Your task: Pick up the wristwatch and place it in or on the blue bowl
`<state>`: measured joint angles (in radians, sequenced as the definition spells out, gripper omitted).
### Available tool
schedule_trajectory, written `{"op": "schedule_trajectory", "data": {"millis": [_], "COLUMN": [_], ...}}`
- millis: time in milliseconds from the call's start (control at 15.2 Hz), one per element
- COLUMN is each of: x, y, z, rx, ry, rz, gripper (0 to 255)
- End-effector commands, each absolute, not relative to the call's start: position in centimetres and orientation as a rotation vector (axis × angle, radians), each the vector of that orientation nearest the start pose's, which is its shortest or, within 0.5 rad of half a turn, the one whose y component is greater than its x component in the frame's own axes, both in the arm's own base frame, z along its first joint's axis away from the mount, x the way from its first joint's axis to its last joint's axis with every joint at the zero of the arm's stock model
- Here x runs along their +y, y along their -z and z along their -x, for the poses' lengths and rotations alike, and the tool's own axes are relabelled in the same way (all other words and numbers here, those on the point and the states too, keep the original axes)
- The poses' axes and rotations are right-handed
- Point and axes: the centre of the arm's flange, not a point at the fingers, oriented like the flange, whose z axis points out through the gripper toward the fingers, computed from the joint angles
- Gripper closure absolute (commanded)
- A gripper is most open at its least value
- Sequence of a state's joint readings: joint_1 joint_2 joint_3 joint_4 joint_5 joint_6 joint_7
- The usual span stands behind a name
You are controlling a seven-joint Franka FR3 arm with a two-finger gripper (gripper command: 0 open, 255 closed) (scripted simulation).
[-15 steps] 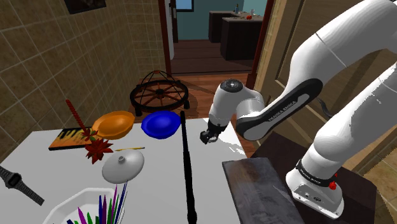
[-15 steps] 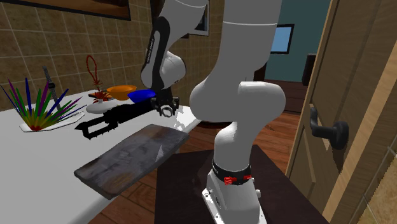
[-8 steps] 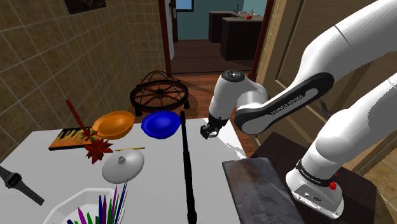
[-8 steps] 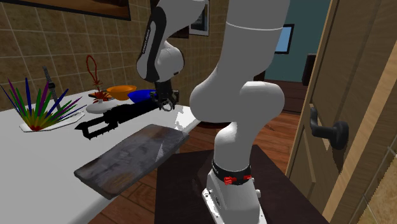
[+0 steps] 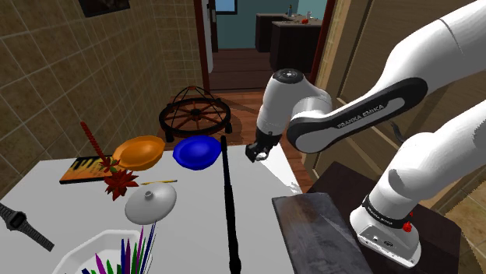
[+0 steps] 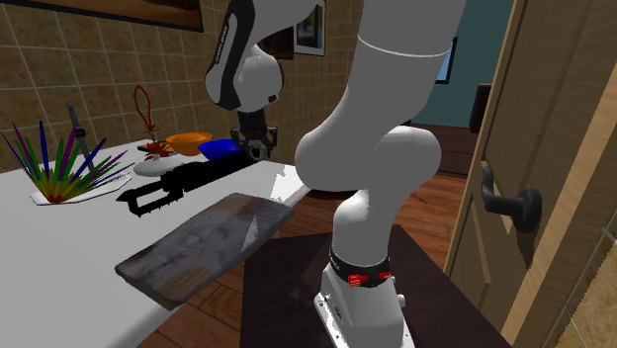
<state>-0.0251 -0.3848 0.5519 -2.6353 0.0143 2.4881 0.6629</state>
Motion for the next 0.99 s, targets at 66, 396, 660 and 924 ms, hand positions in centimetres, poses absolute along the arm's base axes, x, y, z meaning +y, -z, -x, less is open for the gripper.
{"op": "schedule_trajectory", "data": {"millis": [66, 396, 660, 924], "x": [20.7, 20.7, 20.7, 20.7], "y": [-39.0, -41.6, -43.7, -45.8], "z": [-36.7, -36.7, -36.7, -36.7], "rx": [0.255, 0.255, 0.255, 0.255], "ry": [0.410, 0.410, 0.410, 0.410], "rz": [3.161, 3.161, 3.161, 3.161], "gripper": [255, 255, 255, 255]}}
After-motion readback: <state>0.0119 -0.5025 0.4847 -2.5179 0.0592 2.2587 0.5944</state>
